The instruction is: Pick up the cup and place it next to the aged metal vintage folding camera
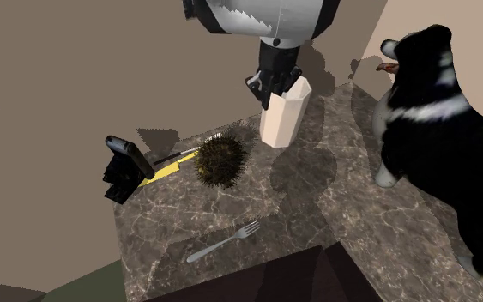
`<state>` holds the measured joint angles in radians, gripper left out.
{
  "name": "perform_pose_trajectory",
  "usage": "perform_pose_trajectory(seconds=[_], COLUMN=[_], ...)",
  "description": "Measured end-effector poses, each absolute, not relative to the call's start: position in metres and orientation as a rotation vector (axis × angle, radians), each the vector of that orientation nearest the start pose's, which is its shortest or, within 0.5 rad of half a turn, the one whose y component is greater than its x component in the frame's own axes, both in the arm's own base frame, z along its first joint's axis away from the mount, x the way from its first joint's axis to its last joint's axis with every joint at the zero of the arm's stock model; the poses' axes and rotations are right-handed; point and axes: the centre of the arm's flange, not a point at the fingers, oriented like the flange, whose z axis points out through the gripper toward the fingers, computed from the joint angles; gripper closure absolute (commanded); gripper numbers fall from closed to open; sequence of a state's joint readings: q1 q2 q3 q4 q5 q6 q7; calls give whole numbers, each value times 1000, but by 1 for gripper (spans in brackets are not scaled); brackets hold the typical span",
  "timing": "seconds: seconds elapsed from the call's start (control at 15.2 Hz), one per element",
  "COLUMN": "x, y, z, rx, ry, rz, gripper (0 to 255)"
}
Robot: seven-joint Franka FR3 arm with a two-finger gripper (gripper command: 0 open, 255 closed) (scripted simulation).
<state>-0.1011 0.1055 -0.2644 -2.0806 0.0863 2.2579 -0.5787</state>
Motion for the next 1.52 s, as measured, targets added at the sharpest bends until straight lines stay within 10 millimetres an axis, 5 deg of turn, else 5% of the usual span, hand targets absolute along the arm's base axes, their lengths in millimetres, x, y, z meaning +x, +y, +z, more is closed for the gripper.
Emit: perform_pose_trajectory(seconds=[0.79,1.52], x=[535,489], y=[-200,-76], z=[447,451], rx=[-3126,-3125], ry=[-255,-258], rz=[-136,-135], gripper=[255,255])
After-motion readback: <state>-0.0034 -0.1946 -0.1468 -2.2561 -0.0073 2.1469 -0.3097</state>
